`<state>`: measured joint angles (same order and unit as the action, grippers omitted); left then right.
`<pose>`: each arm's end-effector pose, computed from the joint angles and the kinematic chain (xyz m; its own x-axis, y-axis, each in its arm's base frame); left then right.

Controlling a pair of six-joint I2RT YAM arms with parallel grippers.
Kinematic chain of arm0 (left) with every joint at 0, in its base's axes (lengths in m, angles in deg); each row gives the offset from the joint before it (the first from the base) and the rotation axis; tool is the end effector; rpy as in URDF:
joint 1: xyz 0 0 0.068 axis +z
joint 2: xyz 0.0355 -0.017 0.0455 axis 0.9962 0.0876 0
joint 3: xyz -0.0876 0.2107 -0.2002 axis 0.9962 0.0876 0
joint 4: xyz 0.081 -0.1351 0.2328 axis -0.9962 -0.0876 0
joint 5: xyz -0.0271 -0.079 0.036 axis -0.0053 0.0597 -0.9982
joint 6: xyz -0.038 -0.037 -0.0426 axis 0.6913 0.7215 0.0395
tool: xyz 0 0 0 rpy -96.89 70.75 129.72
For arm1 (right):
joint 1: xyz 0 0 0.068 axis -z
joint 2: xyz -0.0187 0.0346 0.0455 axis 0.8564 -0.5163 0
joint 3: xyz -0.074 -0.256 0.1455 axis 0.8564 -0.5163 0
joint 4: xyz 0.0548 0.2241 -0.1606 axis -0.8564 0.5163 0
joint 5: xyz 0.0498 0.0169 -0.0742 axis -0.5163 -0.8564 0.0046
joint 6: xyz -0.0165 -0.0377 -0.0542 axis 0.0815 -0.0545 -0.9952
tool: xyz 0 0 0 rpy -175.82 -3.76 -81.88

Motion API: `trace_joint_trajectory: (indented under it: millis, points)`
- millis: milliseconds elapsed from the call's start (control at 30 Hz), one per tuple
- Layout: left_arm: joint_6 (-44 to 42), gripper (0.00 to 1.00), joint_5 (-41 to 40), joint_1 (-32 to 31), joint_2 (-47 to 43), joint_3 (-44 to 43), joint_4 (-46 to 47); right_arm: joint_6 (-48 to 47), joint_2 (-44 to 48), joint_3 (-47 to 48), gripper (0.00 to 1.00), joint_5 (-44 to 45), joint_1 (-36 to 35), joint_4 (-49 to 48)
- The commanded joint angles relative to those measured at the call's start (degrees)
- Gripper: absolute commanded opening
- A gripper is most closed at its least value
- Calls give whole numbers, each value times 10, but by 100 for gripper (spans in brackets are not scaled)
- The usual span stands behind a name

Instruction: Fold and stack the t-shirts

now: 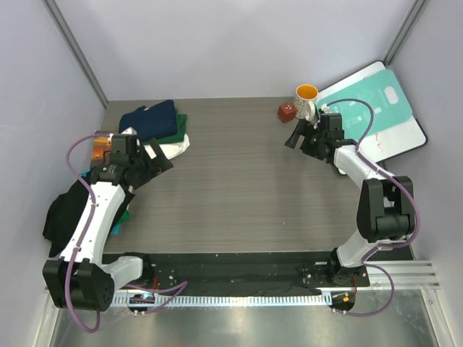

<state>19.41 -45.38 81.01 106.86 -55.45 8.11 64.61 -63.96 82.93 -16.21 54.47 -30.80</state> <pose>0.2492 -0.0205 0.3206 -0.6522 -0.5422 -0.5297 -0.3381 0.8335 -0.4369 0.3933 0.0406 0.2454 -0.6774 0.3684 -0.6367 0.0815 0.8978 0.4327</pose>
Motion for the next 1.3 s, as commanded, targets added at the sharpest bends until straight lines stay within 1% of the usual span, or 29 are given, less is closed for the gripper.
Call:
trace_joint_trajectory:
  millis: [0,33,100,133,167,200,233,300,367,400,433,500,533,600,633,667,733,800,867,1000,1033,1133,1267]
  points:
    - [1,100,28,5,0,-6,37,-30,45,12,95,0,8,23]
    - [1,100,28,5,-3,-7,37,-26,51,9,95,-3,8,29]
    - [0,100,24,5,-13,-7,37,18,65,-2,97,-28,24,21]
    - [0,100,22,5,-16,-5,37,40,68,-20,97,-80,34,-7]
    - [-1,100,22,5,-22,-3,36,76,69,-29,96,-98,37,-24]
    - [-3,100,21,5,-24,-2,30,81,72,-39,96,-99,54,-41]
    - [-5,100,21,5,-26,-2,25,79,72,-44,96,-86,54,-44]
    - [-10,100,16,5,-35,-4,12,53,69,-38,96,-30,55,-31]
    - [-17,100,8,5,-43,-2,4,36,58,-14,98,13,56,-24]
    - [-17,100,5,5,-49,-1,-2,20,50,3,99,16,59,-24]
    - [-20,100,4,5,-51,1,-4,11,27,51,99,23,63,-19]
    - [-18,100,5,6,-53,4,-1,-24,-2,101,99,64,63,-19]
    - [-17,100,12,6,-50,6,1,-31,-31,138,99,86,64,-25]
    - [-9,100,22,5,-46,5,6,-39,-71,174,99,127,69,-29]
    - [-6,100,30,6,-41,4,6,-36,-88,202,99,121,80,-34]
    - [-5,100,31,6,-40,3,7,-35,-123,211,99,116,84,-40]
    - [-4,100,32,5,-40,4,8,-38,-153,231,98,114,86,-69]
    - [-5,100,29,6,-39,5,9,-39,-193,256,98,79,86,-73]
    - [-5,100,29,6,-34,4,8,-39,-227,269,98,69,85,-78]
    - [-3,100,32,6,-28,6,10,-44,-264,287,97,72,85,-104]
    - [-2,100,34,6,-27,7,11,-45,-273,291,97,65,84,-123]
    - [0,100,37,6,-19,9,15,-47,-297,310,97,41,83,-136]
    - [3,99,44,6,-12,11,20,-56,-315,318,97,49,74,-155]
